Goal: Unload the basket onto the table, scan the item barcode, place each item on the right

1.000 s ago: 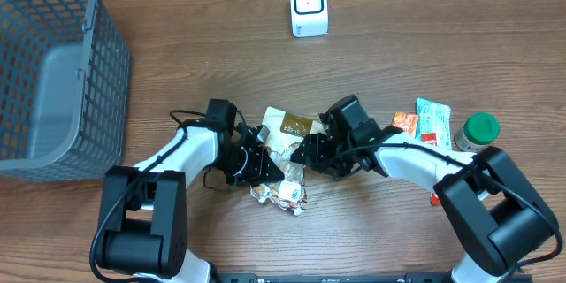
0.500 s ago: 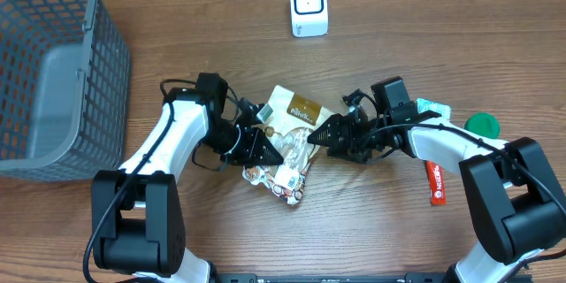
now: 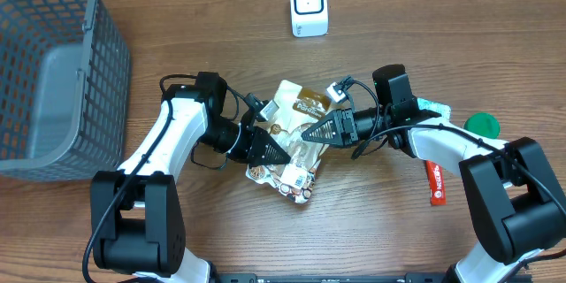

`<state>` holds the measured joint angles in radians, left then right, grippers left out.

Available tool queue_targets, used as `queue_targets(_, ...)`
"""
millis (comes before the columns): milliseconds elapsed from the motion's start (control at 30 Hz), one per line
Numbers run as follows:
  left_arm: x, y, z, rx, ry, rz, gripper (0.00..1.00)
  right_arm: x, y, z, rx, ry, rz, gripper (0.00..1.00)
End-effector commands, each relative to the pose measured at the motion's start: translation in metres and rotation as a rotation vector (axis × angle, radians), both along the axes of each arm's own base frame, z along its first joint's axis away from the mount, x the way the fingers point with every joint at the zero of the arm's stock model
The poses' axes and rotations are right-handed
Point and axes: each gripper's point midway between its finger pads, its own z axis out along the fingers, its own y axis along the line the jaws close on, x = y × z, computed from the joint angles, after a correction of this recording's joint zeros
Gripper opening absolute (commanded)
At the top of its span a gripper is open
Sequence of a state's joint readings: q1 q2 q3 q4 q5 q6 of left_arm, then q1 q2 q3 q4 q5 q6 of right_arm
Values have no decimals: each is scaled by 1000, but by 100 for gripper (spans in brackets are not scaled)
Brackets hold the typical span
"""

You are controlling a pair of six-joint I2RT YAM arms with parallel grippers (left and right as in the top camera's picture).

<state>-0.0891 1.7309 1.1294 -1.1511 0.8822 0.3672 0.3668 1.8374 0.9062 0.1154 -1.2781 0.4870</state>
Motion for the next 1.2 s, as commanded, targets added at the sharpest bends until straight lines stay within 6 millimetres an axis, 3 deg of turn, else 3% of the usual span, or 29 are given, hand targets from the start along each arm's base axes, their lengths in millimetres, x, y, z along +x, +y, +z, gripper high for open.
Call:
queue_targets(0,6,-6,10,-68,-45,-18,4,2,3,12,17,-69,6,84)
queue_targets(333,6,-10,15,-107,-59,-25,4,-1,19,0,-47,-115,-9,75)
queue_targets(500,6,-10,15,-106,-59,-25,4,9,18,-8,-97,-135,-65,73)
queue_targets(633,6,-10,15,-106,-59,-25,4,26,14,-20,-176,-166,-154,87)
queue_targets(767,6,-10,15,-106,-59,-25,4,37,11,-26,-219,-194,-210,93)
queue_targets(1033,4,-8,13,-87,-51,-28,4,59,5,-7,-154,-304,-251,97)
queue_targets(1167,4,-7,12,-82,-49,-30,4,48,3,7,-60,-372,-153,98)
